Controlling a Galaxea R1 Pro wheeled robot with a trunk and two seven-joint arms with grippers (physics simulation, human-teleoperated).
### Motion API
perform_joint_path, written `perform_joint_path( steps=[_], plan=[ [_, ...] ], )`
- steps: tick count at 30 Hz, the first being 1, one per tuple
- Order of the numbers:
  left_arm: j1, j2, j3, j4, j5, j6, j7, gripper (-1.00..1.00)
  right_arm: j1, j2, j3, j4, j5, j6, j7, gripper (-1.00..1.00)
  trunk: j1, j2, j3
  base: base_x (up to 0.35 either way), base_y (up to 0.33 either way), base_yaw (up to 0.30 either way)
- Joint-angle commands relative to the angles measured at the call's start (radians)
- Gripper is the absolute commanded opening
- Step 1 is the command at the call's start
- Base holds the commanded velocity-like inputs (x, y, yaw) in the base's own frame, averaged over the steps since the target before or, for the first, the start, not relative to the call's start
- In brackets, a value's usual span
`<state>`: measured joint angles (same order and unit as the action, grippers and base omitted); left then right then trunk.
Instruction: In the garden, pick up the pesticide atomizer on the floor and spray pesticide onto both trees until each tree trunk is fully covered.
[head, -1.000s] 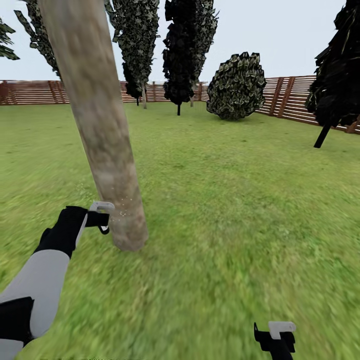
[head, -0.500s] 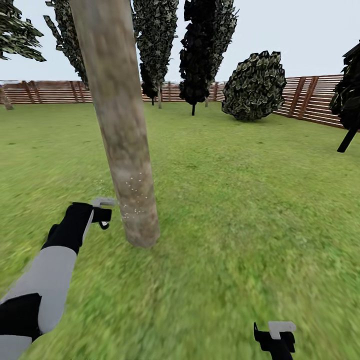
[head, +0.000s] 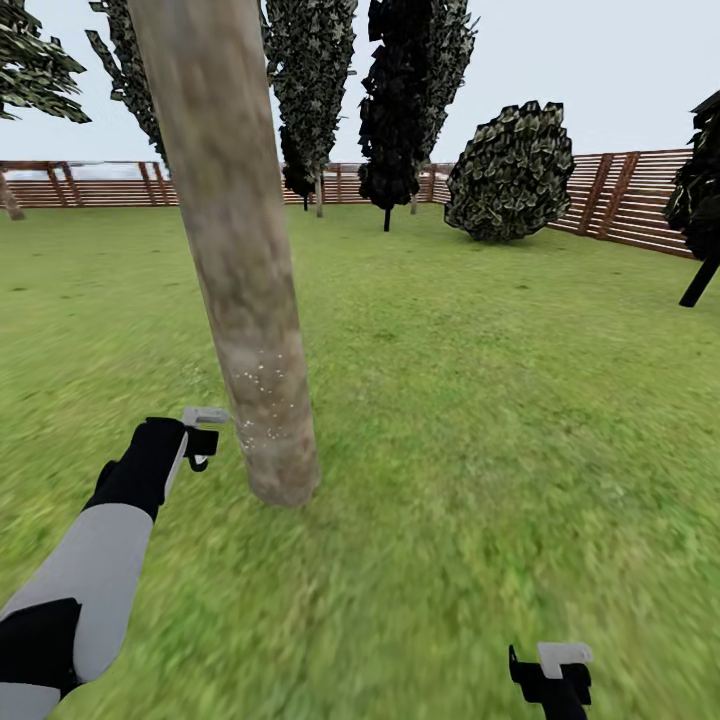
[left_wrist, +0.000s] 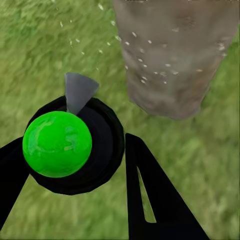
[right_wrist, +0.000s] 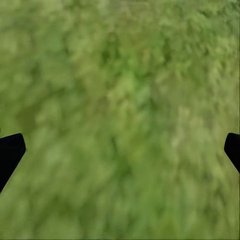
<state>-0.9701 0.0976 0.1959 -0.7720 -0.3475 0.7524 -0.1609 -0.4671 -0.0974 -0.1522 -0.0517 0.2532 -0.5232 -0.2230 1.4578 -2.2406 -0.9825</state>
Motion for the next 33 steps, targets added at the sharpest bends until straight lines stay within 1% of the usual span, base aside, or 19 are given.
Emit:
perform_joint_path(
  steps=[1,2,4,8,12,18,33],
  plan=[
    [0.003,0.000,0.002,-0.001,-0.010,0.003,-0.009,-1.00,-0.001,0.000,-0.007,0.001,0.011,-0.003,-0.004,1.00,0.000,0.000,-0.001,0.168,0.069,0.000],
    [0.006,0.000,0.002,0.000,-0.010,0.002,-0.009,-1.00,-0.001,0.001,-0.007,0.001,0.011,-0.003,-0.004,1.00,0.000,0.000,-0.001,0.108,0.044,0.009],
    [0.048,-0.006,0.001,-0.002,-0.009,0.000,-0.009,-1.00,-0.001,0.002,-0.007,0.001,0.011,-0.003,-0.004,1.00,0.000,0.000,-0.001,0.027,0.011,0.190],
    [0.067,-0.008,0.003,-0.001,-0.008,-0.002,-0.009,-1.00,-0.001,0.004,-0.007,0.001,0.011,-0.003,-0.004,1.00,0.000,0.000,-0.001,0.006,0.002,0.258],
    [0.069,-0.008,0.003,0.000,-0.008,-0.002,-0.008,-1.00,-0.001,0.004,-0.007,0.001,0.011,-0.003,-0.004,1.00,0.000,0.000,-0.001,0.087,-0.118,0.147],
    [0.070,-0.012,0.002,0.000,-0.007,-0.002,-0.008,-1.00,-0.001,0.004,-0.007,0.001,0.011,-0.003,-0.004,1.00,0.000,0.000,-0.001,0.046,-0.261,0.007],
    [0.072,-0.011,0.005,0.006,-0.007,-0.002,-0.008,-1.00,-0.001,0.001,-0.007,0.002,0.011,-0.003,-0.004,1.00,0.000,0.000,-0.001,0.000,-0.276,0.000]
  ],
)
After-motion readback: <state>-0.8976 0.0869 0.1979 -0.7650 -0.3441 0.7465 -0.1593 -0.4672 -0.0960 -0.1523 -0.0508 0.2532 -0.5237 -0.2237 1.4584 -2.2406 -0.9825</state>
